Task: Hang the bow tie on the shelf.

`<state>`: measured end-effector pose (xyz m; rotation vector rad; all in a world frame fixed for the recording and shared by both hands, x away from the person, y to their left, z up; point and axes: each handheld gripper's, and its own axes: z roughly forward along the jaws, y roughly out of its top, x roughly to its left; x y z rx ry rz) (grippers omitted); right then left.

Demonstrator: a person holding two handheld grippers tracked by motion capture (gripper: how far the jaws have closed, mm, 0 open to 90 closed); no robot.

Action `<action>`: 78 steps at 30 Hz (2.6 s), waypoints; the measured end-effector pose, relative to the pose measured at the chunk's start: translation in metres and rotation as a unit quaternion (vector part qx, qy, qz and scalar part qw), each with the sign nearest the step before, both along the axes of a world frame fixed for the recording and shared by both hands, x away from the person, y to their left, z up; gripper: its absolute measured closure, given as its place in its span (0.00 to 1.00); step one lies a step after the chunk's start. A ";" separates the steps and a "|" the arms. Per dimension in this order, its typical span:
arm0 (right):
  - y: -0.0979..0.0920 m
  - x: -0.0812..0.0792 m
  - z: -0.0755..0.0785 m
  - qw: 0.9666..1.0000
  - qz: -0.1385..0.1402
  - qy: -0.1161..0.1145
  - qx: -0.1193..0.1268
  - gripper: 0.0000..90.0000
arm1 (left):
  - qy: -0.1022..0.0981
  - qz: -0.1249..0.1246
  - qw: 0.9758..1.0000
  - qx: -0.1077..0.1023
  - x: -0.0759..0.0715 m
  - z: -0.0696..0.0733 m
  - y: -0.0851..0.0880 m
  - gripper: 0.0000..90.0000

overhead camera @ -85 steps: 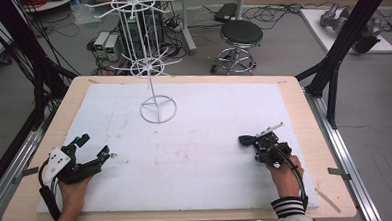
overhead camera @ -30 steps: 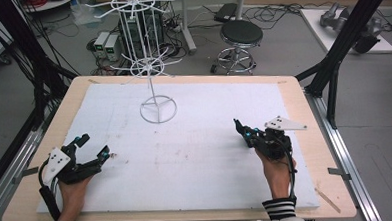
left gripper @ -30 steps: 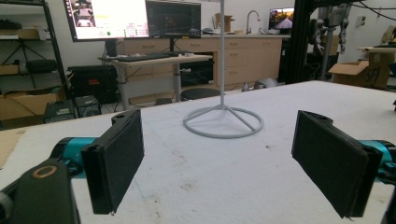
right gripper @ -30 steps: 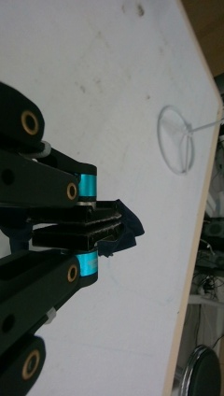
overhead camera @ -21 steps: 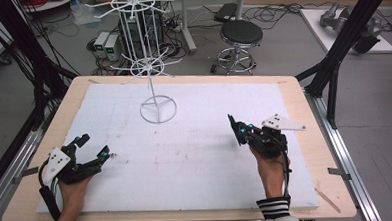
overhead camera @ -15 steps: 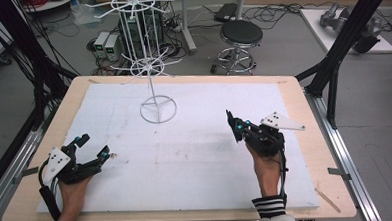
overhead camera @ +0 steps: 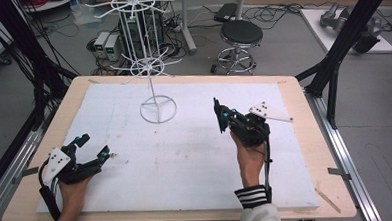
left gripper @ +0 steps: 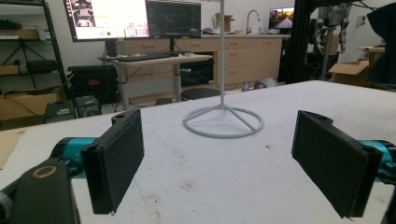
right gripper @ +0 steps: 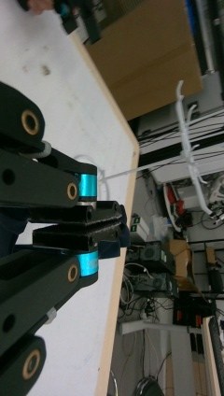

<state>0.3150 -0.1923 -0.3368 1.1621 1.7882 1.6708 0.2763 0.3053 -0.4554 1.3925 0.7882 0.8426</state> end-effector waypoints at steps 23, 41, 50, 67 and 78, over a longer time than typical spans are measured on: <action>0.038 0.043 0.018 1.000 0.001 -0.007 0.023 0.98 | 0.003 -0.001 1.000 0.000 0.000 0.000 0.000 0.19; 0.072 0.069 0.046 0.999 0.022 -0.021 -0.019 0.98 | 0.006 -0.001 1.000 -0.001 0.001 0.000 0.000 0.19; 0.086 0.081 0.056 0.999 0.024 -0.025 -0.031 0.98 | 0.009 -0.001 1.000 -0.001 0.002 0.001 0.000 0.19; 0.101 0.100 0.067 0.996 0.048 -0.043 -0.058 0.98 | 0.012 0.003 1.000 0.003 0.002 0.001 -0.001 0.19; 0.114 0.107 0.069 0.995 0.050 -0.041 -0.070 0.98 | 0.010 0.002 1.000 0.003 0.002 0.001 0.000 0.19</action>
